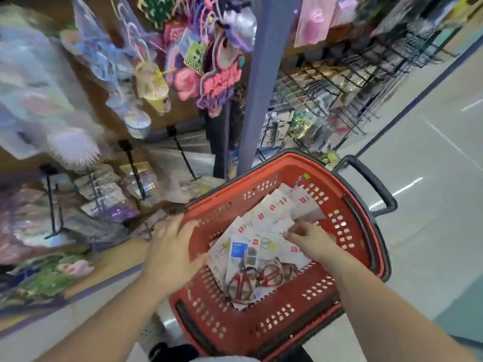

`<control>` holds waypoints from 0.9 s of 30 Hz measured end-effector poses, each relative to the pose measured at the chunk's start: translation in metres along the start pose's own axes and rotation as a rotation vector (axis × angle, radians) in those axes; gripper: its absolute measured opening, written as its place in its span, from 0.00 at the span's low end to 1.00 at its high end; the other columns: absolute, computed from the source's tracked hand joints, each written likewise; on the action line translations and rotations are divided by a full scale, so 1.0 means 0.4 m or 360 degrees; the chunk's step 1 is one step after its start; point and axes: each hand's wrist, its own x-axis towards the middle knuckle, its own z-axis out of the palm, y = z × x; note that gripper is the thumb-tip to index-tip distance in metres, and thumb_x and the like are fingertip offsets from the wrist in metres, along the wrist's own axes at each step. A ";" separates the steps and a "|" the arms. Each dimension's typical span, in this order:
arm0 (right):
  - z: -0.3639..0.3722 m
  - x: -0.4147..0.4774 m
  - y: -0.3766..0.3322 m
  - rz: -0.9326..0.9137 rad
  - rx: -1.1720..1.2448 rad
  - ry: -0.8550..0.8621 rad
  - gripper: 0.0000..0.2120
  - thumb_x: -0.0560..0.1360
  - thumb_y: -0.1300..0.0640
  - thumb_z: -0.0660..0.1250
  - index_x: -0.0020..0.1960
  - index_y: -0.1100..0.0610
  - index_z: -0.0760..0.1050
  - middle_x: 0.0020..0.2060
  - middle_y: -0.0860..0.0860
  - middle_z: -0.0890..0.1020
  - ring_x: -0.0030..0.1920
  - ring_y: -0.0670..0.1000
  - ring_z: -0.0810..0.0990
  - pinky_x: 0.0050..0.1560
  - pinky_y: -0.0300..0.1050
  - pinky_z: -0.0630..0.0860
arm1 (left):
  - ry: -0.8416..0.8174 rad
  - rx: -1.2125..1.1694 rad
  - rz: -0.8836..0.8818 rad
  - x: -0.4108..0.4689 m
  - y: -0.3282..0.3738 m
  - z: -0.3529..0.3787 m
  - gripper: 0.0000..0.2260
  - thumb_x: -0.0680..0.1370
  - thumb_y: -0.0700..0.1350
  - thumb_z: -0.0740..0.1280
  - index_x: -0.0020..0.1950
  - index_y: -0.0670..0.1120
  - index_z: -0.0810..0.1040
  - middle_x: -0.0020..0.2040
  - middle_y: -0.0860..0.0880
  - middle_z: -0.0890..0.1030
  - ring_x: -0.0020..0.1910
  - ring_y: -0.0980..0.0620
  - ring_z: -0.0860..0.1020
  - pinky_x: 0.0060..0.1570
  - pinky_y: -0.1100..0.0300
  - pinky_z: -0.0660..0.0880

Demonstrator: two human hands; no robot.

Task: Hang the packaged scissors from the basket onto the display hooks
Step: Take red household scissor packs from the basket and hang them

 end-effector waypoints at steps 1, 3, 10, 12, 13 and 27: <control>-0.004 0.030 0.020 0.0001 -0.0068 -0.0072 0.17 0.79 0.44 0.72 0.60 0.56 0.80 0.55 0.53 0.83 0.58 0.55 0.81 0.54 0.46 0.74 | -0.0028 0.0037 -0.0060 -0.004 0.002 0.045 0.37 0.69 0.66 0.72 0.74 0.49 0.75 0.78 0.36 0.70 0.76 0.32 0.69 0.75 0.37 0.67; 0.002 0.087 0.052 0.0010 -0.0157 -0.0212 0.20 0.79 0.43 0.71 0.64 0.56 0.78 0.58 0.53 0.82 0.60 0.55 0.81 0.53 0.45 0.73 | -0.0073 0.0125 -0.0146 -0.018 -0.003 0.126 0.40 0.67 0.67 0.75 0.75 0.49 0.76 0.80 0.35 0.67 0.78 0.30 0.67 0.74 0.34 0.67; 0.172 0.213 0.076 -0.0023 -0.0274 -0.0522 0.27 0.78 0.46 0.73 0.73 0.56 0.72 0.66 0.54 0.80 0.64 0.56 0.79 0.63 0.47 0.74 | 0.0057 0.0260 -0.0246 -0.079 -0.009 0.241 0.44 0.65 0.70 0.70 0.77 0.50 0.73 0.84 0.39 0.60 0.83 0.37 0.57 0.76 0.30 0.59; 0.229 0.228 0.064 -0.0015 -0.0188 -0.0562 0.28 0.79 0.49 0.73 0.74 0.56 0.70 0.61 0.50 0.80 0.58 0.53 0.79 0.57 0.44 0.73 | 0.0070 0.0289 -0.0251 -0.078 -0.010 0.251 0.43 0.65 0.69 0.70 0.76 0.49 0.74 0.84 0.39 0.59 0.83 0.37 0.57 0.76 0.30 0.59; 0.254 0.236 0.060 0.0006 -0.0154 -0.0548 0.28 0.79 0.50 0.73 0.74 0.56 0.69 0.59 0.50 0.80 0.56 0.52 0.79 0.55 0.43 0.72 | 0.0081 0.0299 -0.0248 -0.078 -0.010 0.255 0.42 0.66 0.68 0.70 0.76 0.49 0.74 0.84 0.39 0.59 0.83 0.37 0.57 0.76 0.31 0.58; 0.231 0.220 0.075 -0.0075 -0.0162 -0.0172 0.07 0.83 0.55 0.65 0.60 0.54 0.77 0.40 0.49 0.81 0.40 0.51 0.81 0.38 0.44 0.72 | 0.0224 0.0109 -0.0076 -0.077 0.062 0.248 0.34 0.70 0.60 0.76 0.74 0.48 0.76 0.81 0.39 0.67 0.82 0.35 0.57 0.80 0.36 0.47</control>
